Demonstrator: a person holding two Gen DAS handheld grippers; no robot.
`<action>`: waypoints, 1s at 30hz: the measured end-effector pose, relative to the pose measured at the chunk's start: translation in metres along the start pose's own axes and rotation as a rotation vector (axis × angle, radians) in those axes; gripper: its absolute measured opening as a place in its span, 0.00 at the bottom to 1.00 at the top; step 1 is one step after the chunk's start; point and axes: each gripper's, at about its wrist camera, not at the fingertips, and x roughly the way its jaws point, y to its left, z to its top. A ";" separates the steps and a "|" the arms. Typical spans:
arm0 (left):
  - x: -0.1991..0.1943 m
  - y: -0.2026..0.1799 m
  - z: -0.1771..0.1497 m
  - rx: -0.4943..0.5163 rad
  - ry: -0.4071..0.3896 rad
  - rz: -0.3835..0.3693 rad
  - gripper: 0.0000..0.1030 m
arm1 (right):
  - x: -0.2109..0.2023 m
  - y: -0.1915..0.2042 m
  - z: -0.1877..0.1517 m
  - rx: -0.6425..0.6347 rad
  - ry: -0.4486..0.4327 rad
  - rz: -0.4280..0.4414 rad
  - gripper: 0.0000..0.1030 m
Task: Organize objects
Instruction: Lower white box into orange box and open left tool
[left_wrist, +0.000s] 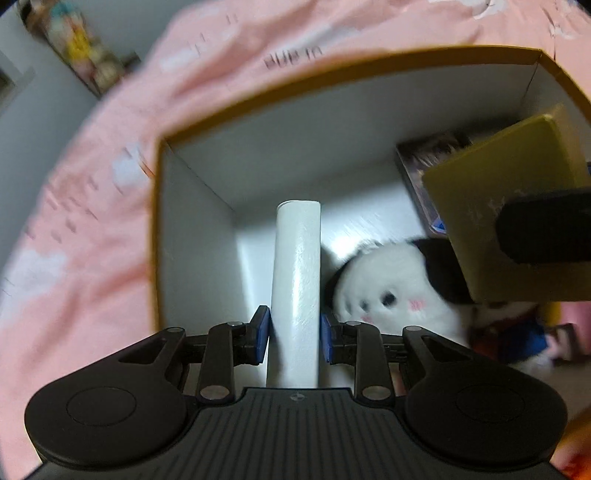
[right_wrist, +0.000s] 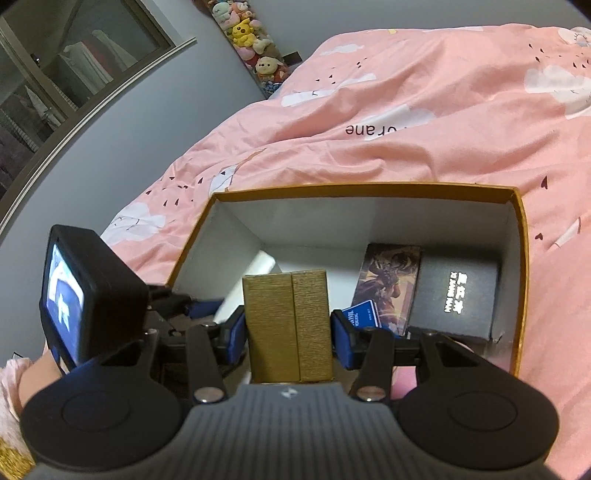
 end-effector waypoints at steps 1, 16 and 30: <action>0.000 0.002 -0.002 -0.008 -0.001 -0.011 0.35 | 0.000 -0.001 0.000 0.002 -0.001 -0.002 0.48; -0.033 0.035 0.007 0.078 -0.054 -0.209 0.37 | -0.002 -0.007 0.001 0.013 -0.005 -0.006 0.48; -0.015 0.022 -0.002 0.241 -0.034 -0.037 0.16 | -0.002 -0.008 -0.001 0.015 0.005 -0.010 0.48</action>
